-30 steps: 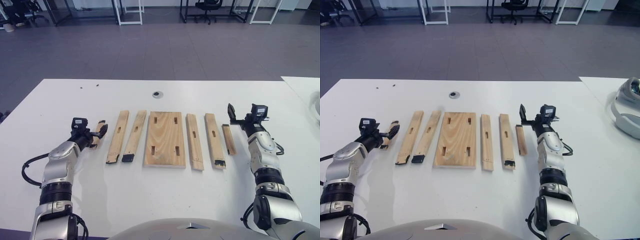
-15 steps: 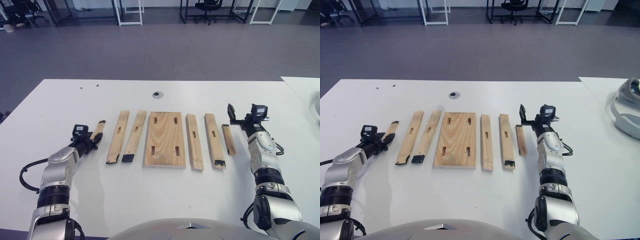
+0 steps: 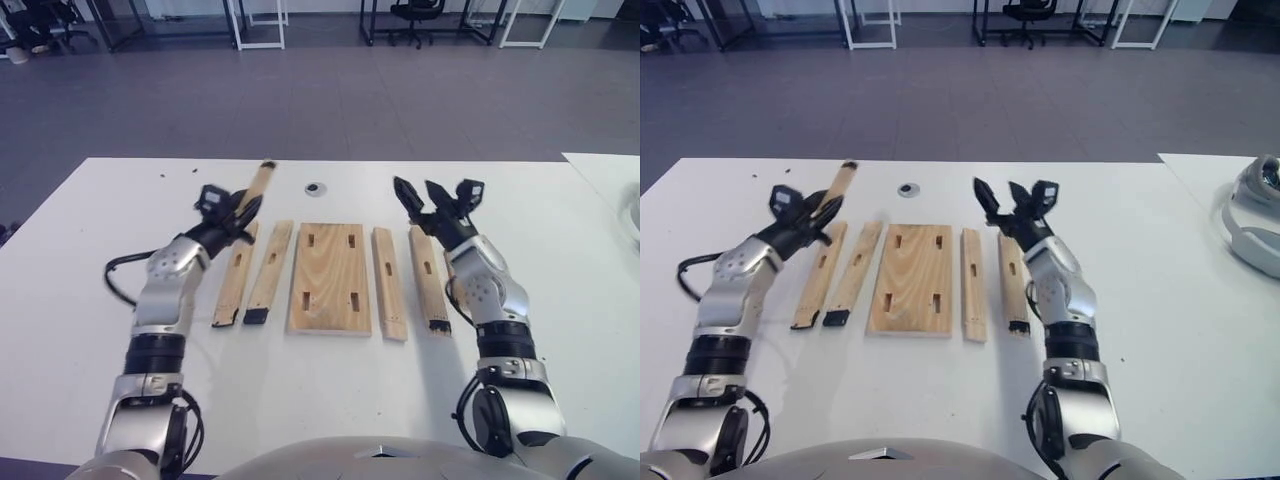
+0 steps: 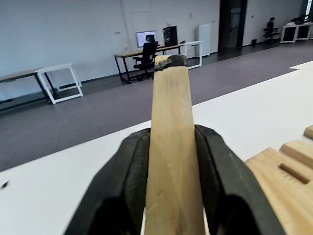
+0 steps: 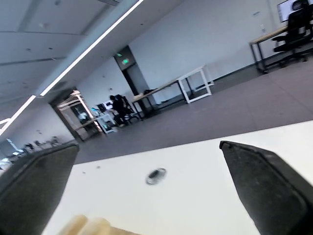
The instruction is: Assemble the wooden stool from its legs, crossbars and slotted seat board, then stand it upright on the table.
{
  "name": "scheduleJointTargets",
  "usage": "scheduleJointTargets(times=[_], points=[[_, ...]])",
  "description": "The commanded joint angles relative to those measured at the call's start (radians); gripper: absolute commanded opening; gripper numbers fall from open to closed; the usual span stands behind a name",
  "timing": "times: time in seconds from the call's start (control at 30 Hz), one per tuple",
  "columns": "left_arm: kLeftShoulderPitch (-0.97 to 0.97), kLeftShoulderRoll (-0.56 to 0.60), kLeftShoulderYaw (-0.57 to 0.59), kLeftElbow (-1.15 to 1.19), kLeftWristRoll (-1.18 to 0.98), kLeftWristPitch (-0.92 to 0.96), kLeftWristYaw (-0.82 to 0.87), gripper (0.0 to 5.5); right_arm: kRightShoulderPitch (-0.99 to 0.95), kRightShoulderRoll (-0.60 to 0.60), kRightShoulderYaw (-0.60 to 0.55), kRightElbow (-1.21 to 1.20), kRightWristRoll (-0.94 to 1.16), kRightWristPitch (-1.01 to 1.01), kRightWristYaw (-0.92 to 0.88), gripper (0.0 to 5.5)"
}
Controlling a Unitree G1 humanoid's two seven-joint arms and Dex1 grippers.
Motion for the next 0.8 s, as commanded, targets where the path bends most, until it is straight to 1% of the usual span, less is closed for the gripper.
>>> scheduleJointTargets(times=[0.03,0.1,0.2,0.27,0.3,0.47,0.53,0.67,0.8], points=[[-0.073,-0.064,-0.078,-0.112,-0.011,0.033,-0.002,1.29,-0.063,0.097,-0.029,-0.081,0.171,0.151,-0.084,5.04],[-0.09,-0.079,-0.101,-0.154,-0.006,0.041,-0.002,1.29,-0.068,0.124,-0.019,-0.1,0.193,0.184,-0.111,4.74],[-0.097,-0.076,-0.135,-0.182,0.015,0.049,-0.013,1.29,-0.066,0.15,-0.015,-0.11,0.217,0.216,-0.136,4.09],[-0.094,-0.064,-0.153,-0.184,0.031,0.053,-0.019,1.29,-0.065,0.162,-0.014,-0.124,0.232,0.23,-0.143,3.79],[-0.092,-0.061,-0.156,-0.184,0.034,0.055,-0.02,1.29,-0.065,0.165,-0.017,-0.132,0.239,0.237,-0.145,3.54],[-0.097,-0.062,-0.16,-0.178,0.031,0.064,-0.014,1.29,-0.056,0.163,-0.001,-0.176,0.257,0.267,-0.131,2.67],[-0.108,-0.073,-0.138,-0.17,0.012,0.068,0.002,1.29,-0.033,0.158,0.022,-0.203,0.251,0.285,-0.113,2.22],[-0.122,-0.086,-0.094,-0.16,-0.021,0.087,0.022,1.29,-0.001,0.148,0.035,-0.224,0.236,0.29,-0.104,2.17],[-0.113,-0.08,-0.115,-0.171,-0.014,0.1,0.011,1.29,0.003,0.127,0.055,-0.242,0.217,0.285,-0.088,2.17]])
